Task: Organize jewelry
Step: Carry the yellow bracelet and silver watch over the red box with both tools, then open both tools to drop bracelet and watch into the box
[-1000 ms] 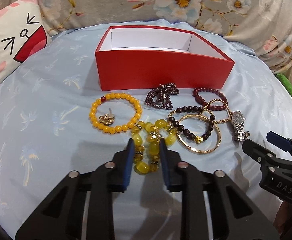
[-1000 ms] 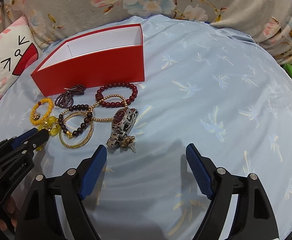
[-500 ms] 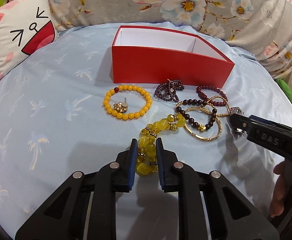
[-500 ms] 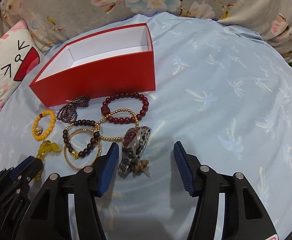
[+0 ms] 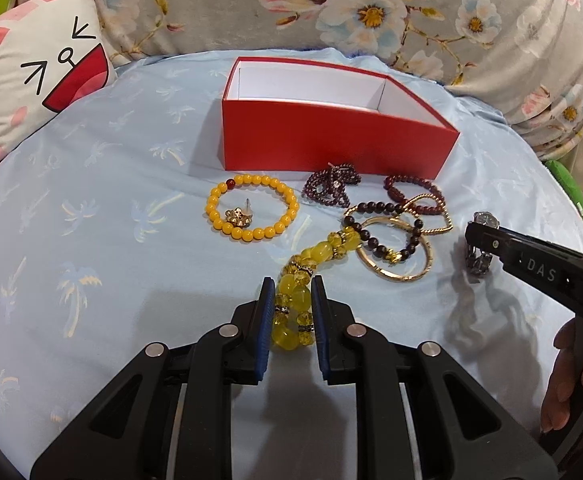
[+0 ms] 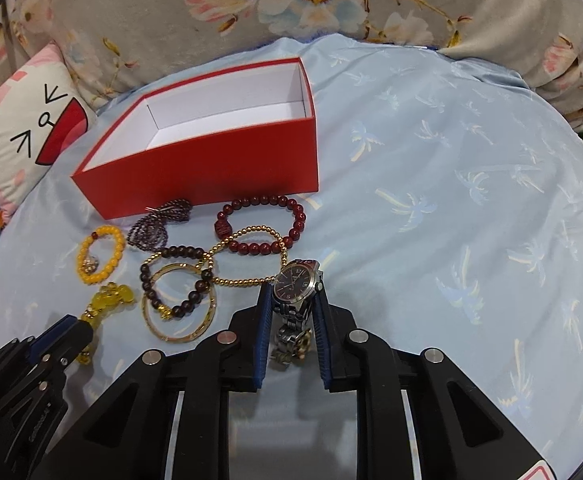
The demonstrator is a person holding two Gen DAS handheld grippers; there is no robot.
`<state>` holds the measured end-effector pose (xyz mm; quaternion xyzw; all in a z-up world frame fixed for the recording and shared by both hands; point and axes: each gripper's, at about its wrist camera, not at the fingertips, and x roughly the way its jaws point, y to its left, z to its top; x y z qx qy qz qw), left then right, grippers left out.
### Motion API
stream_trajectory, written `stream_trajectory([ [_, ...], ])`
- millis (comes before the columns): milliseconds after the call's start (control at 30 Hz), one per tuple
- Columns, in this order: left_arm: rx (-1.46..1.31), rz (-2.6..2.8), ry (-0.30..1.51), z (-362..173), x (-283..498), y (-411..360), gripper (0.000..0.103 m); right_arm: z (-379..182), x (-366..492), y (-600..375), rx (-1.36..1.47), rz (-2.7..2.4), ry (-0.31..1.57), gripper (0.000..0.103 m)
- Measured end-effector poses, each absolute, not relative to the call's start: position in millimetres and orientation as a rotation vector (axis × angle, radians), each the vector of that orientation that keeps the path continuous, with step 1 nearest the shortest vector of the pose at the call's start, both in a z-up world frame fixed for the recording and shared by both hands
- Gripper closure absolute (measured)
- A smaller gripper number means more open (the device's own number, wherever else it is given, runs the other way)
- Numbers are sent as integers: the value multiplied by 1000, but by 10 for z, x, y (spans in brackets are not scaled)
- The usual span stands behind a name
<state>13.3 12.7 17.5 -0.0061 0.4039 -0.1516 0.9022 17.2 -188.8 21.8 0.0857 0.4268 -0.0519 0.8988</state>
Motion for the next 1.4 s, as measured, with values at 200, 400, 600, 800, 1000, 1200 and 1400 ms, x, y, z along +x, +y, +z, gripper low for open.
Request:
stream_trajectory([
  [200, -35, -342, 808, 452, 56, 139, 85, 474, -22, -1865, 191, -72, 844, 85],
  [400, -34, -374, 743, 880, 68, 144, 85, 801, -51, -1898, 189, -48, 787, 85],
  [600, -13, -401, 657, 1353, 345, 83, 85, 1161, 194, -2017, 221, -3, 740, 85],
  [800, 8, -393, 612, 1556, 961, -125, 85, 1382, 775, -2063, 214, 14, 715, 85],
  [1000, 1, -377, 643, 1409, 1639, -254, 85, 1276, 1503, -2054, 214, 48, 754, 85],
  [1200, 18, -355, 689, 1142, 2188, -358, 85, 987, 2080, -2047, 200, 40, 808, 85],
  [1400, 18, -356, 724, 921, 2484, -413, 86, 670, 2399, -2102, 196, 20, 868, 82],
])
